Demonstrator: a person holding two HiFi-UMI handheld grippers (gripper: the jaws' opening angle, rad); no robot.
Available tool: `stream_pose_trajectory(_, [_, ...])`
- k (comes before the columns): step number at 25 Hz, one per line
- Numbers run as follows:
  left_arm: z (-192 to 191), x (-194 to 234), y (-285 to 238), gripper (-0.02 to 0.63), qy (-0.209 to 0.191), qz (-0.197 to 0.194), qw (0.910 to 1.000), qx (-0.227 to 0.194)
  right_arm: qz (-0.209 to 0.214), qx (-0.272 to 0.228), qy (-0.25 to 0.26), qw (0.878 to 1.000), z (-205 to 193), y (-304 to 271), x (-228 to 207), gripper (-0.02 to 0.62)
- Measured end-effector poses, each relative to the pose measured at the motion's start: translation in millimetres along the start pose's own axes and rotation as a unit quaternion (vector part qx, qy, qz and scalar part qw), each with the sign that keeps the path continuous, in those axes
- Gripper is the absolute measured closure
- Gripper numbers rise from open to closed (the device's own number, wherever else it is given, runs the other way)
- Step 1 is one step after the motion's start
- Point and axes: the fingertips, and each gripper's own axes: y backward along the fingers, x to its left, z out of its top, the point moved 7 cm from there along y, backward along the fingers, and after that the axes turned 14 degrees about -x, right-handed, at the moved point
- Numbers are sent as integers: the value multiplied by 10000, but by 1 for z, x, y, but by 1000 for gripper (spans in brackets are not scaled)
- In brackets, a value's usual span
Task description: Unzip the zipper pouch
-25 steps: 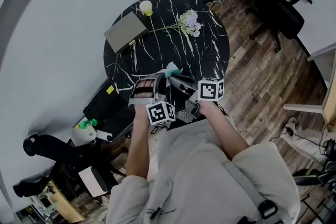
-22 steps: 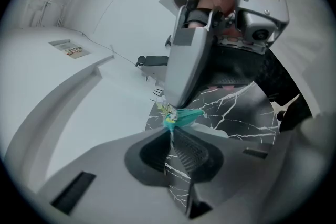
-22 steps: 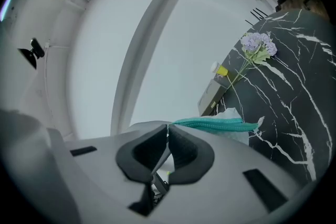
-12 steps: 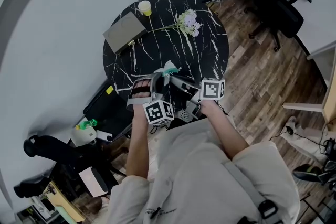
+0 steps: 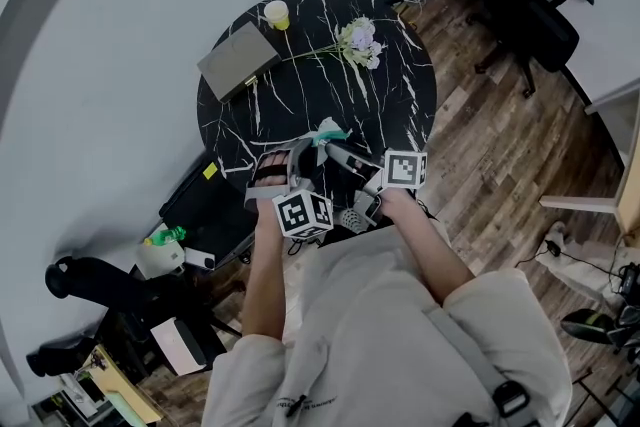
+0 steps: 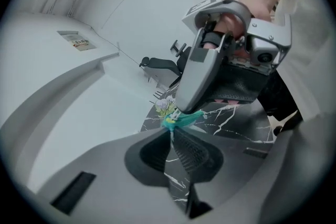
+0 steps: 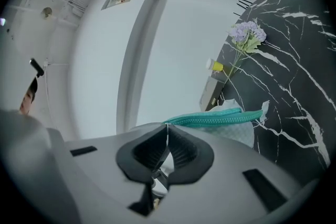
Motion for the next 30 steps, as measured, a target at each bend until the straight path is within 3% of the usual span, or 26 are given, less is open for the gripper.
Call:
stream_pose_trajectory(3, [-3, 1, 1, 571, 686, -52, 9973, -239, -44, 55, 259, 9996, 3, 1, 1, 584])
stream_pose_trajectory(7, [-8, 4, 2, 571, 1647, -71, 9850, -501, -123, 220, 917, 9955, 6, -2, 7, 586])
stream_pose_trajectory(10, [-11, 6, 2, 572, 2348, -178, 9696, -667, -230, 363, 1274, 9909, 8, -3, 9, 588])
stream_pose_trajectory(15, [-16, 9, 3, 572, 3388, -316, 9365, -848, -383, 506, 1414, 9879, 9, -5, 13, 588])
stream_pose_trajectory(21, [-17, 12, 8, 572, 3805, -341, 9172, -1133, -415, 686, 1484, 9857, 10, -4, 17, 586])
stream_pose_trajectory(30, [-18, 13, 13, 575, 3763, -420, 9174, -1224, -461, 1246, 1767, 9753, 14, -9, 23, 584])
